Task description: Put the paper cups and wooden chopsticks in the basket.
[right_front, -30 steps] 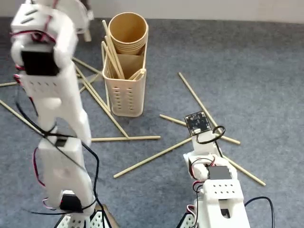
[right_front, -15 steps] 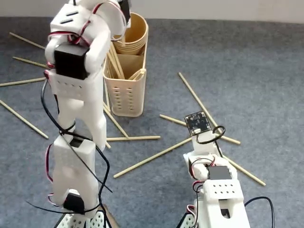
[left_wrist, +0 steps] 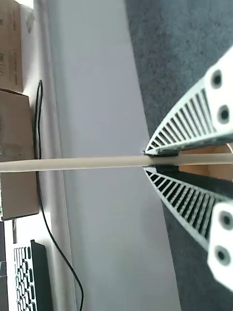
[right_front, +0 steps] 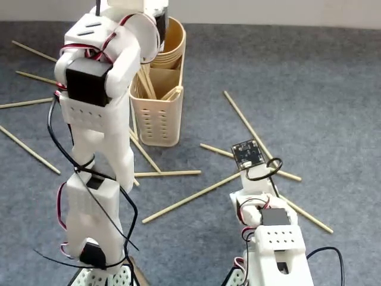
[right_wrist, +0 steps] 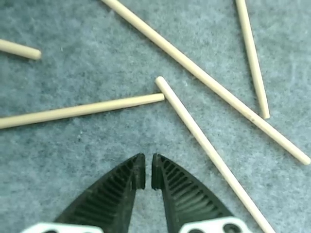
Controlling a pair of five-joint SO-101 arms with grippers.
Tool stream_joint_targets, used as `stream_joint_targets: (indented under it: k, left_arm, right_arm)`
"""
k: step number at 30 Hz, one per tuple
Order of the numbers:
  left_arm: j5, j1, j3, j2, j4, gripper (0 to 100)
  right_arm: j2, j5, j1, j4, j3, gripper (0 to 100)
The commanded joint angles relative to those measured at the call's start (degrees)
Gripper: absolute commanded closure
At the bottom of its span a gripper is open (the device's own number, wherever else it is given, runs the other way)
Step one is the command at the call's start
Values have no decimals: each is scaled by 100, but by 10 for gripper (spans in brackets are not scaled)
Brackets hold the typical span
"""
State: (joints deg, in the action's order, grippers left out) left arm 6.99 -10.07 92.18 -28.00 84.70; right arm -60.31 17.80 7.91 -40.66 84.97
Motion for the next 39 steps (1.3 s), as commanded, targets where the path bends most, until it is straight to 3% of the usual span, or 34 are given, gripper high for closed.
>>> stream_joint_targets:
  k: [1,8,12,16,28,34,39]
  left_arm:
    - [-185,277,330,251,158,996]
    - [-229,295,330,198,132,996]
    - [-730,295,330,-101,-730,996]
    - [-747,295,330,-259,-1371,993]
    - [-738,286,330,-303,-1187,992]
    - [-730,295,321,-303,-1187,838]
    - [-730,444,321,-277,-1196,854]
  right_arm:
    - [-84,79,40,75,-31,946]
    - [-84,79,40,75,-31,946]
    - [-84,79,40,75,-31,946]
    - [-84,79,40,75,-31,946]
    - [-84,79,40,75,-31,946]
    - [-84,79,40,75,-31,946]
    - [-84,79,40,75,-31,946]
